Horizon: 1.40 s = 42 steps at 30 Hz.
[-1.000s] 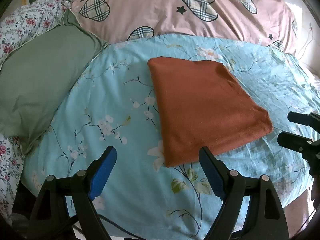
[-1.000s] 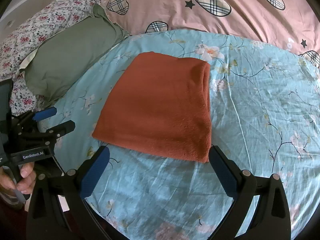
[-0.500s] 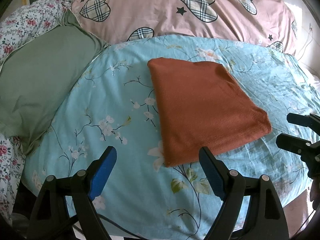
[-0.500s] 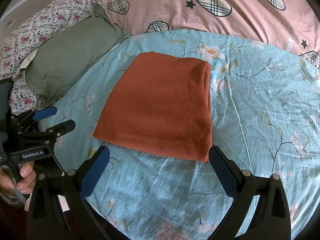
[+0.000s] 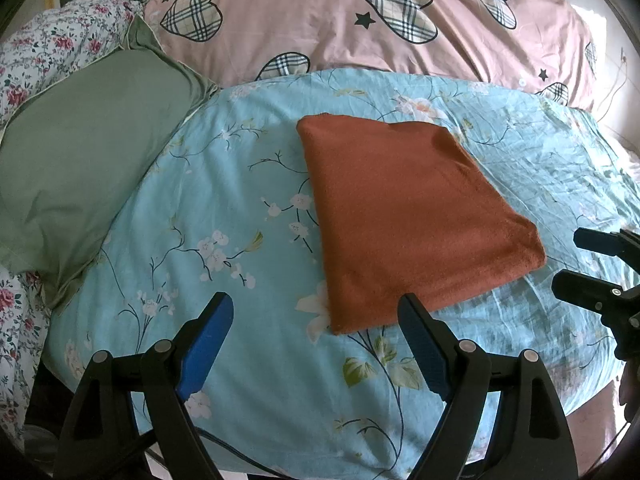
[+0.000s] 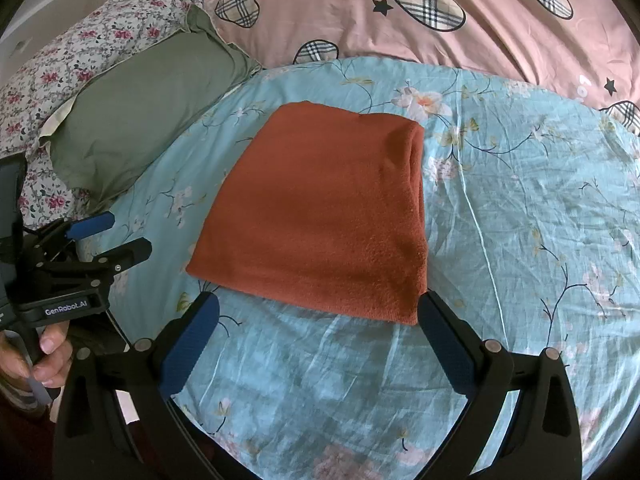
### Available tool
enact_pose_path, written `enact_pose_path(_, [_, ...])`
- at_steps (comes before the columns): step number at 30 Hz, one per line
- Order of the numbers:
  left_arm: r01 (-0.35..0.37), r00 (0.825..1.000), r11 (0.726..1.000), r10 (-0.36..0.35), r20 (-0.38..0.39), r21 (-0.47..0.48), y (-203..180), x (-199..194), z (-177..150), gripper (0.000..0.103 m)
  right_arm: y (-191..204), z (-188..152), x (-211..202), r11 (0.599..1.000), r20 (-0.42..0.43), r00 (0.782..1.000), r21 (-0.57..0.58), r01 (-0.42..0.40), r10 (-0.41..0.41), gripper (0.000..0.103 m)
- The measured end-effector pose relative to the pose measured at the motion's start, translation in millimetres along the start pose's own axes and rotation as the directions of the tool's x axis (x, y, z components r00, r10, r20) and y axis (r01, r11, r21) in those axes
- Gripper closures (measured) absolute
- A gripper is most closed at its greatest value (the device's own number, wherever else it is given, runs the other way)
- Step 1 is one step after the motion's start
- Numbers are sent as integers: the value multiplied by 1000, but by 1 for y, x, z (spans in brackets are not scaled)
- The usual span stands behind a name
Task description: Fold small clothes
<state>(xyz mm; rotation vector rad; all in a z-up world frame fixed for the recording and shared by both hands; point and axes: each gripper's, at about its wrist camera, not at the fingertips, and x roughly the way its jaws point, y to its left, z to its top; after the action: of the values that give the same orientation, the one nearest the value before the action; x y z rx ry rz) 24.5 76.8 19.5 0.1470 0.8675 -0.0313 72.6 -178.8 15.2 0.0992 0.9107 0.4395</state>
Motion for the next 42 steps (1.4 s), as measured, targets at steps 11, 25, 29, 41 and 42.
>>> enact_pose_path(11, [0, 1000, 1000, 0, -1, 6, -1, 1, 0, 18, -1, 1, 1, 1000, -2, 1000, 6, 0, 0, 4])
enact_pose_path(25, [3, 1000, 1000, -3, -3, 8, -2, 3, 0, 18, -1, 1, 1, 1000, -2, 1000, 7, 0, 0, 4])
enact_pose_path(29, [4, 1000, 1000, -4, -5, 7, -2, 4, 0, 18, -1, 1, 1, 1000, -2, 1000, 7, 0, 0, 4])
enact_pose_path(41, [9, 1000, 1000, -9, -6, 10, -3, 5, 1, 18, -2, 4, 2, 1000, 2, 1000, 12, -3, 3, 4])
enact_pose_path(42, [10, 1000, 1000, -10, -6, 10, -4, 5, 1, 18, -2, 4, 2, 1000, 2, 1000, 12, -3, 2, 4])
